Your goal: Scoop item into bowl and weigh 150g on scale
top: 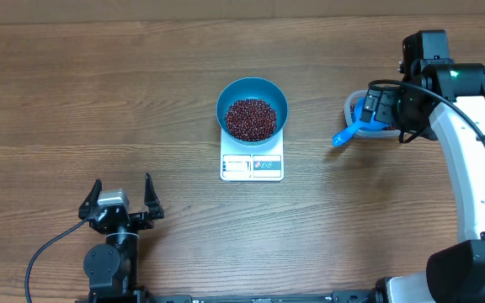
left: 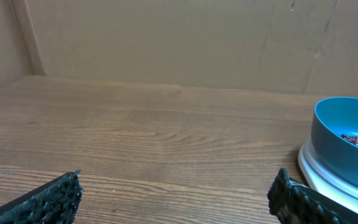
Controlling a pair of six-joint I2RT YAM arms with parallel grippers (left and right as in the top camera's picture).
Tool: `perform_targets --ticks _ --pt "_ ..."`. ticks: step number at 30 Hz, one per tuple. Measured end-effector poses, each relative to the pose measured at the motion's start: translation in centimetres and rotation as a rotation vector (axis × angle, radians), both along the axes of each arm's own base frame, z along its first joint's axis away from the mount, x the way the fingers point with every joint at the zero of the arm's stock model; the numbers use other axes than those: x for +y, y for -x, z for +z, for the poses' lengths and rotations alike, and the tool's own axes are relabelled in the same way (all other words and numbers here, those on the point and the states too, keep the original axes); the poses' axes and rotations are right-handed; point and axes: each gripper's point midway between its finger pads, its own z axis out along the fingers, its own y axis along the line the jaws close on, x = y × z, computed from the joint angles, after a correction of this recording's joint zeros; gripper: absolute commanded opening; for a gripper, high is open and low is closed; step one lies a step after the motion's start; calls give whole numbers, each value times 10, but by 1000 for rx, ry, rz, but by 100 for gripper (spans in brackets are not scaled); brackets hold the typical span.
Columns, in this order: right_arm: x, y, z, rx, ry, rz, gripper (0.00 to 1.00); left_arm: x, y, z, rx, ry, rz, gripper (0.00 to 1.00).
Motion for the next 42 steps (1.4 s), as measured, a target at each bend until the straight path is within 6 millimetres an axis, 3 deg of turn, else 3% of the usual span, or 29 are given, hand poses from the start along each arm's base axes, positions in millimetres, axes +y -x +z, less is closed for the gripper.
perform_targets --ticks 8,12,15,19,25,29,35,42 --pt "0 0 0 0 0 0 100 0 0 0 0 0 0 99" --pt "0 -10 3 -44 0 0 100 0 0 0 0 0 0 100" --pt "0 -36 13 -154 -1 1 100 0 0 0 0 0 0 99" --pt "3 -82 40 -375 -15 8 100 0 0 0 0 0 0 100" --pt "6 -121 78 -617 -28 17 100 0 0 0 0 0 0 100" --pt "6 -119 93 -754 -30 21 100 0 0 0 0 0 0 99" --pt "6 -96 109 -1014 -30 25 100 0 0 0 0 0 0 100" --pt "6 -46 92 -1193 5 57 100 0 0 0 0 0 0 100"
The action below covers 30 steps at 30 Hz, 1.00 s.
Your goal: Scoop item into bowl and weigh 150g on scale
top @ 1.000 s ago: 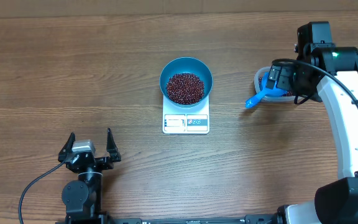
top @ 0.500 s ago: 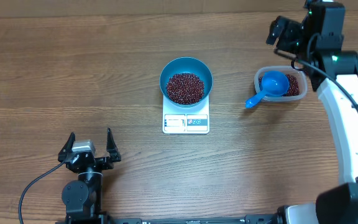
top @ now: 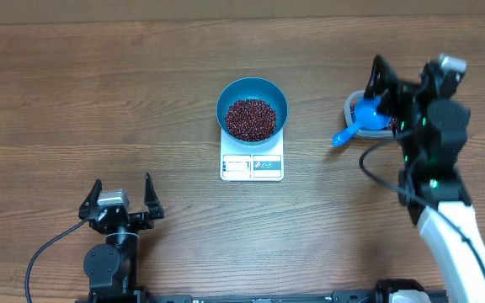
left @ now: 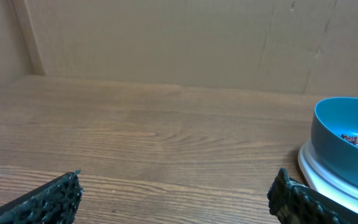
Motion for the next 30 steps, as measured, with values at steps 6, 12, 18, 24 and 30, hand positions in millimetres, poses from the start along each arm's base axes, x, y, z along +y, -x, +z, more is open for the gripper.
perform_targets --ticks 6,12,18,24,30 --pt "-1 46 -22 -54 38 3 100 0 0 0 0 0 0 99" --pt "-1 88 -51 -85 49 3 100 0 0 0 1 0 0 99" --pt "-1 117 -64 -156 56 2 100 0 0 0 0 0 0 99" --pt "-1 131 -94 -128 56 4 100 0 0 0 0 0 0 100" --pt "1 141 -111 -68 59 16 100 0 0 0 0 0 0 100"
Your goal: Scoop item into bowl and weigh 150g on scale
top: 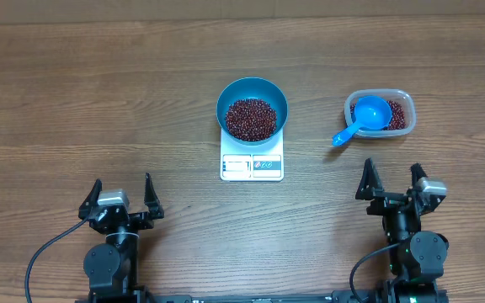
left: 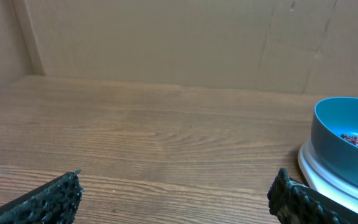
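A blue bowl [top: 252, 108] filled with dark red beans stands on a small white scale [top: 252, 165] at the table's middle. To its right a clear plastic container [top: 380, 114] holds more beans, and a blue scoop [top: 363, 117] rests in it with its handle over the left rim. My left gripper [top: 123, 193] sits open at the front left, empty. At the front right my right gripper [top: 391, 179] is open and empty too. The left wrist view shows the bowl [left: 347, 140] on the scale [left: 328, 180] at the right, between open fingers [left: 48, 202].
Bare wooden tabletop [top: 99, 93] stretches around the scale. A brown cardboard wall [left: 166, 40] stands behind the table in the left wrist view.
My right arm was up beside the bean container, fingers near the scoop. Now it is folded back at the front right, gripper open. The scoop lies in the container. The left arm has not moved.
First my right gripper was at the container, on or close around the blue scoop. Then it stood above the container with the scoop left in it. Now the arm rests at the front right. Bowl and scale stayed put throughout.
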Controlling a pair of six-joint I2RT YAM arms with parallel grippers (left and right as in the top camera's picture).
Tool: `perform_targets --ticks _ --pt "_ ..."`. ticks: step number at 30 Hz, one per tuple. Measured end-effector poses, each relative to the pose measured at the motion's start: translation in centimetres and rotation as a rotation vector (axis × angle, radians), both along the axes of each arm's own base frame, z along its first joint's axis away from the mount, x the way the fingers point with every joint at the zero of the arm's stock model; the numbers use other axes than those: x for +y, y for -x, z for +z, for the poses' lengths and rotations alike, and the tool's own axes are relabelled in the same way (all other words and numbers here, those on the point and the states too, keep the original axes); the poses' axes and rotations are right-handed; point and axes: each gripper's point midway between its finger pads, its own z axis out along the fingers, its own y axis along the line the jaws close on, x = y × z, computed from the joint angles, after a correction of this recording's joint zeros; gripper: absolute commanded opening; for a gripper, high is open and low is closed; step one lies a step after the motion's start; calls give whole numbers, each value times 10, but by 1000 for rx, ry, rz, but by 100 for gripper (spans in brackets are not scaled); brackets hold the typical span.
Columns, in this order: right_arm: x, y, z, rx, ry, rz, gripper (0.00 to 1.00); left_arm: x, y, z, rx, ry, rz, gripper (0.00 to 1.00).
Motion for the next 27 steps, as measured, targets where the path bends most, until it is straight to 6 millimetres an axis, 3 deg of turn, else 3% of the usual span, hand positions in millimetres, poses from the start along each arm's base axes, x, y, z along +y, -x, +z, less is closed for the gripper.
perform_targets --ticks 3,7,21,27 --pt "0 5 -8 29 1 0 100 0 0 0 0 0 0 99" --pt "1 9 4 -23 18 4 100 0 0 0 0 0 0 100" --pt "1 9 2 -14 36 8 100 0 0 0 0 2 0 99" --pt "10 9 1 -10 179 66 100 0 0 0 0 3 0 100"
